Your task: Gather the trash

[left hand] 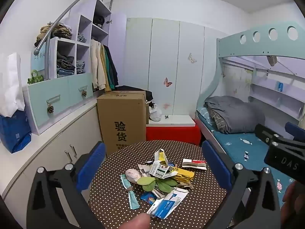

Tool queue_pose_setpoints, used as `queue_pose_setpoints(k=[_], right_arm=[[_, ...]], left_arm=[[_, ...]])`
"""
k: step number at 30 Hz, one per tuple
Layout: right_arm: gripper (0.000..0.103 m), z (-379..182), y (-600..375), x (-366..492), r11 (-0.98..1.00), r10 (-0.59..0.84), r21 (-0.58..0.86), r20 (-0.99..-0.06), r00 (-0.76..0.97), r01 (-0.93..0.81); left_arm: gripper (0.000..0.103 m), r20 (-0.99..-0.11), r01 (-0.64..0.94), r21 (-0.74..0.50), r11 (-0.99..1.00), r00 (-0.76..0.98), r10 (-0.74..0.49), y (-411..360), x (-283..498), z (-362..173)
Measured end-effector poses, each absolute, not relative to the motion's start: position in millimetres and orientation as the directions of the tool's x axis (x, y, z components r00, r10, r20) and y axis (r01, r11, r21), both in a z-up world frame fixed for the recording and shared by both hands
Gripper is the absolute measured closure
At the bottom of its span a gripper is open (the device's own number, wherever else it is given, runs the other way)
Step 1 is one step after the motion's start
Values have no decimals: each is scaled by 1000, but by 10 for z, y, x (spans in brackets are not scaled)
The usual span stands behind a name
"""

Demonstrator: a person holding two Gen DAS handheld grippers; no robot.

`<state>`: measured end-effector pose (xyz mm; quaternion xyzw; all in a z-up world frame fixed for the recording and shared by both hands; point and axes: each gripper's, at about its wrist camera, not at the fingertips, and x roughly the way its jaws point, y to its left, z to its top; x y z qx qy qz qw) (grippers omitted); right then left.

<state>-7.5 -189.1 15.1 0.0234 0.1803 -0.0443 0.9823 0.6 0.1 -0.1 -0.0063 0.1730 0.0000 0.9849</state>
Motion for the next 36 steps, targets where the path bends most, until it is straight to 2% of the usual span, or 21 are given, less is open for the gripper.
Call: queue_pose_setpoints(k=[36], right_arm=[[6, 188, -1897, -33, 995, -85, 25, -372, 924, 101]], left_arm=[[4, -347, -5, -29, 1000, 938, -5, 29, 27, 37]])
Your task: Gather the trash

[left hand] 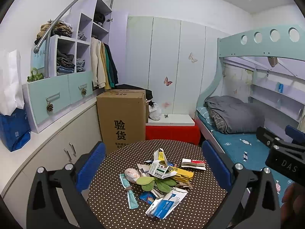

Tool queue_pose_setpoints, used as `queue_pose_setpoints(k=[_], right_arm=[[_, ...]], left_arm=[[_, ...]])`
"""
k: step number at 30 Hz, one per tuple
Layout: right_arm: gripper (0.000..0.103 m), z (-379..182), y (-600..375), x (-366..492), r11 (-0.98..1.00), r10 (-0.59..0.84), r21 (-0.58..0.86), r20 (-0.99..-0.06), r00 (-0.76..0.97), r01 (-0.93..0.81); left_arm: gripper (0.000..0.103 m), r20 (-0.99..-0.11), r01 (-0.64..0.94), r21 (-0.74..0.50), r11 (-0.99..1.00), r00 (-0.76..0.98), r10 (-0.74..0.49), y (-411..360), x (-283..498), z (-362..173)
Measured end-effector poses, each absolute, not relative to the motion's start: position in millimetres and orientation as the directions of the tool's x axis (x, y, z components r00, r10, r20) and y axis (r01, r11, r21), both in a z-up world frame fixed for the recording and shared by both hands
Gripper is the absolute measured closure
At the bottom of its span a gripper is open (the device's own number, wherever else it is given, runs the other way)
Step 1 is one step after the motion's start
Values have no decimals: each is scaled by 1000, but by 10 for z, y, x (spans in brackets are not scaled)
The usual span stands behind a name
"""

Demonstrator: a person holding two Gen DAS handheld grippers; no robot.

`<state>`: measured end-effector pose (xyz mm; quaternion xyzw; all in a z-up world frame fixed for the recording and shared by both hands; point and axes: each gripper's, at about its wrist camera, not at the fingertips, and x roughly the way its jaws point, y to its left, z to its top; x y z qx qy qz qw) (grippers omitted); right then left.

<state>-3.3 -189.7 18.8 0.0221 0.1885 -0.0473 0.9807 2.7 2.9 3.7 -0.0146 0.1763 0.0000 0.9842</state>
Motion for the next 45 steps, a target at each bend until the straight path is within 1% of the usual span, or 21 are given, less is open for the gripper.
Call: queue_pose_setpoints(k=[16, 26, 29, 32, 38, 42, 45], right_arm=[[6, 126, -1914, -20, 995, -81, 29, -377, 922, 99], [6, -6, -1824, 110, 996, -77, 13, -415, 907, 90], [6, -150, -1778, 222, 997, -63, 5, -454, 889, 73], [6, -444, -1708, 419, 999, -28, 12, -536, 844, 41], [6, -1014, -1526, 671, 999, 39, 34, -659, 751, -22], [6, -1443, -1360, 838, 991, 133, 119, -746, 652, -66], [6, -1705, -1180, 924, 983, 181, 163, -784, 594, -84]], left_arm=[[4, -353, -6, -22, 1000, 936, -2, 20, 38, 21], [4, -395, -36, -33, 999, 918, 20, 212, 177, -177], [4, -414, -62, -30, 998, 909, 44, 298, 216, -300], [4, -470, -96, -29, 995, 880, 71, 451, 304, -528], [4, -558, -147, -25, 989, 822, 108, 763, 420, -966], [4, -611, -173, -9, 985, 781, 132, 936, 467, -1243], [4, -648, -188, 2, 982, 747, 145, 1049, 496, -1463]])
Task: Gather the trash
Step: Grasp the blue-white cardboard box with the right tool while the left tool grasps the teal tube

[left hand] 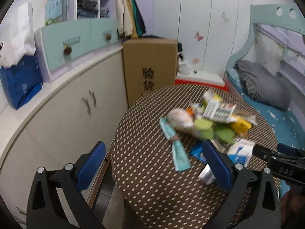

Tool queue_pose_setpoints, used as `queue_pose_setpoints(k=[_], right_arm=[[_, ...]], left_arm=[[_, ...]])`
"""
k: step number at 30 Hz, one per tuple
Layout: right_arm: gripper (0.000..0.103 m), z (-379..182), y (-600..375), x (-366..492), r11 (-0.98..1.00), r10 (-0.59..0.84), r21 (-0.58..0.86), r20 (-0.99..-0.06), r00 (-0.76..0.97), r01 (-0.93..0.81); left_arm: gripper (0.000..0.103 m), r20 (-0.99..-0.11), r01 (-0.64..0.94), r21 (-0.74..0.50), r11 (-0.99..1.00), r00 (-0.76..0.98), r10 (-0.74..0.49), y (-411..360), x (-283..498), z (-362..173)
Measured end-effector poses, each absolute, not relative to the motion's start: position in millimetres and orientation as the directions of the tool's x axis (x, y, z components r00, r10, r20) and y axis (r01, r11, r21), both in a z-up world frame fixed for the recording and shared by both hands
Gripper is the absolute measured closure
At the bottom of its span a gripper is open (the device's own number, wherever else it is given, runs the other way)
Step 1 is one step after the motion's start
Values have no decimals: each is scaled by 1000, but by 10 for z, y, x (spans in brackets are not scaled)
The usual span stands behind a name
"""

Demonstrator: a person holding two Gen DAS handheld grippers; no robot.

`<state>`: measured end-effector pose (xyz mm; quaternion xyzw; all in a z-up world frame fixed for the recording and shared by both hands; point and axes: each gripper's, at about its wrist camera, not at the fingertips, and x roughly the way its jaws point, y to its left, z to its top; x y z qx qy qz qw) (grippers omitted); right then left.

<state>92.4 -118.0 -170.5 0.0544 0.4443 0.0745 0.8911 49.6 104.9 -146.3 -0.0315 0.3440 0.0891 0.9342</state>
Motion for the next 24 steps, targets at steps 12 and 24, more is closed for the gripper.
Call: queue_pose_setpoints(k=[12, 24], right_arm=[[70, -2129, -950, 1193, 945, 320, 312, -811, 490, -101], [89, -2029, -1611, 1040, 908, 393, 412, -767, 507, -81]], left_arm=[[4, -718, -181, 47, 982, 677, 159, 1093, 741, -1866], [27, -785, -89, 65, 994, 610, 106, 850, 1607, -2335]])
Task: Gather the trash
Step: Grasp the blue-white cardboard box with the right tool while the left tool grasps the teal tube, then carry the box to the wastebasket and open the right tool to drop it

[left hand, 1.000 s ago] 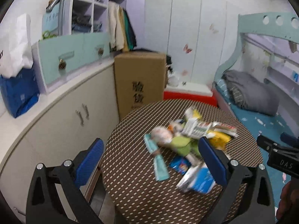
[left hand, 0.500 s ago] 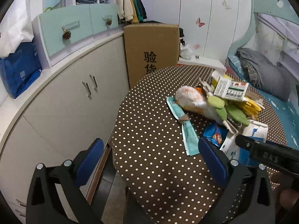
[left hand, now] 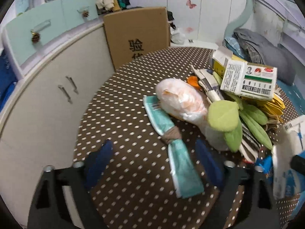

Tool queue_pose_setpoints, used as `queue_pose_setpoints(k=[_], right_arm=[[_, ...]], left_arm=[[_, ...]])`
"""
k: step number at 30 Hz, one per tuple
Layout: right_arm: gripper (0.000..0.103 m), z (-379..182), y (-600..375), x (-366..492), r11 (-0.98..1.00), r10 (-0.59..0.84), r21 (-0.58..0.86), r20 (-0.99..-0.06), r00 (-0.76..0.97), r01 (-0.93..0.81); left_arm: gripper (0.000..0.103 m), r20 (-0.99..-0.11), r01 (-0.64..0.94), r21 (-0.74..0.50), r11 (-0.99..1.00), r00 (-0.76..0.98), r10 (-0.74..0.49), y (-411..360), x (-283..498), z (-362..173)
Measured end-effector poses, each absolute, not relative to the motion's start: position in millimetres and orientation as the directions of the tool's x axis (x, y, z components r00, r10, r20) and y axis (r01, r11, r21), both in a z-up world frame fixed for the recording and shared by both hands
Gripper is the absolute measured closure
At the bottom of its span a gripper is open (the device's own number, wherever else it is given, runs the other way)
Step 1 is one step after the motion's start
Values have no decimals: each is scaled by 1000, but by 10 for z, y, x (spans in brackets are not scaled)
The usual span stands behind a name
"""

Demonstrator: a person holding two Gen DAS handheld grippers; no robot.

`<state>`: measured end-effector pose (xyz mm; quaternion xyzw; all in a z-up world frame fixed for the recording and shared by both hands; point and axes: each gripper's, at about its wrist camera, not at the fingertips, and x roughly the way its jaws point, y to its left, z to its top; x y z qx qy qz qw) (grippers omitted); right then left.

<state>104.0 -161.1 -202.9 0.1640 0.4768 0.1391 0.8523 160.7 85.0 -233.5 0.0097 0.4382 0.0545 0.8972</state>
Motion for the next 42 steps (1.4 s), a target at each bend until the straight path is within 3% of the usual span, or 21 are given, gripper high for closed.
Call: queue_pose_setpoints(k=[2, 4, 5, 7, 13, 27, 42], right_arm=[[89, -1989, -1738, 1052, 898, 409, 432, -751, 518, -82], [89, -1968, -1810, 1058, 894, 416, 439, -743, 525, -87], [89, -1960, -1841, 1073, 894, 416, 441, -742, 526, -86], [90, -1966, -1898, 1049, 891, 420, 445, -738, 528, -87], [95, -1942, -1938, 1028, 890, 427, 442, -724, 543, -110], [95, -1641, -2221, 965, 859, 470, 489, -641, 607, -148], [95, -1427, -2813, 930, 856, 414, 510, -580, 701, -84]], left_arm=[[49, -804, -68, 44, 997, 589, 76, 835, 1702, -2407], [65, -821, -54, 10, 998, 570, 39, 832, 1740, -2486], [78, -811, -48, 12, 999, 584, 38, 827, 1710, -2483], [84, -810, -42, -3, 999, 586, 22, 825, 1676, -2483], [86, -792, -59, -85, 995, 609, -32, 926, 1320, -2458], [89, -730, -74, -108, 991, 683, -29, 892, 746, -1938], [89, -550, 129, -164, 978, 811, -199, 197, 597, -1048]])
